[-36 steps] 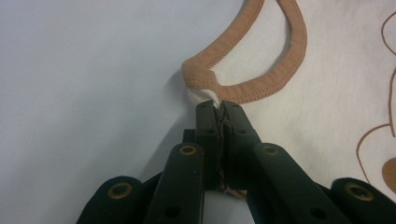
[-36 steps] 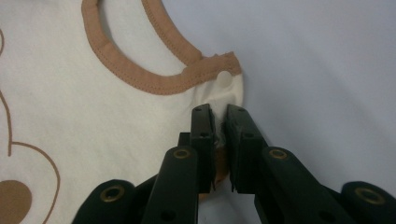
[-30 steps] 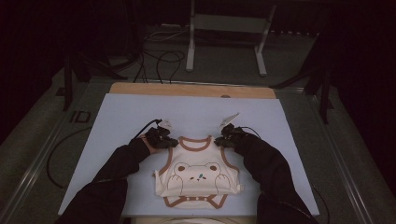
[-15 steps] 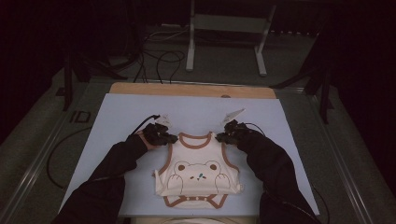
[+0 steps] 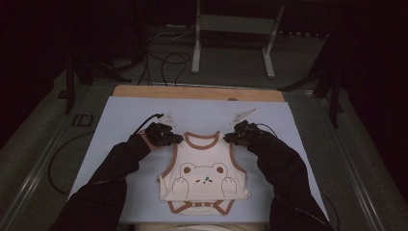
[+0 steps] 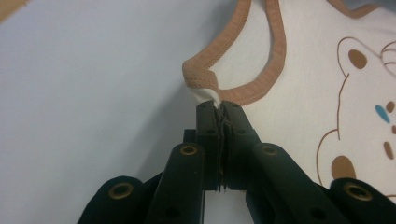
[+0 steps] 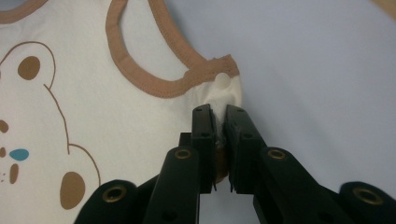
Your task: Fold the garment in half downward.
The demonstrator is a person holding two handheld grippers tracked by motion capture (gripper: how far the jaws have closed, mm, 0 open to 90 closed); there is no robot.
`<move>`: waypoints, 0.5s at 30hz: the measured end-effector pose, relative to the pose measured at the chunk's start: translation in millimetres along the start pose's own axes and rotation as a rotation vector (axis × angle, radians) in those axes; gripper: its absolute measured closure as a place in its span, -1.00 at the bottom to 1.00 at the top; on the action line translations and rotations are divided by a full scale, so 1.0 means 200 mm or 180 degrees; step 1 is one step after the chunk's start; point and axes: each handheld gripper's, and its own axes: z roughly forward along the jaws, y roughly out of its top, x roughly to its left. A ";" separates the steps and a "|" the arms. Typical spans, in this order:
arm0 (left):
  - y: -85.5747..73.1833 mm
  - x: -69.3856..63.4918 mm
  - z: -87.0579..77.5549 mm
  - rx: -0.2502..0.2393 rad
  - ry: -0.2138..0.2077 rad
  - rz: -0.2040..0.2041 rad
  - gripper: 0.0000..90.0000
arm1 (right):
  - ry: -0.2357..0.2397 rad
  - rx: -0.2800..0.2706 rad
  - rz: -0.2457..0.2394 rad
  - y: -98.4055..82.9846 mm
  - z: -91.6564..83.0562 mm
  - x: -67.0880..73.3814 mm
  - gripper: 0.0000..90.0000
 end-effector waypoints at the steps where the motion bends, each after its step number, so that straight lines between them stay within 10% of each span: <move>1: 0.01 0.00 -0.01 -0.0011 0.0011 0.0029 0.94 | -0.0002 -0.0015 -0.0030 0.00 -0.01 0.00 0.84; 15: 0.13 0.02 -0.14 -0.0152 0.0105 0.0144 0.94 | -0.0124 -0.0181 -0.0122 0.11 -0.16 -0.02 0.84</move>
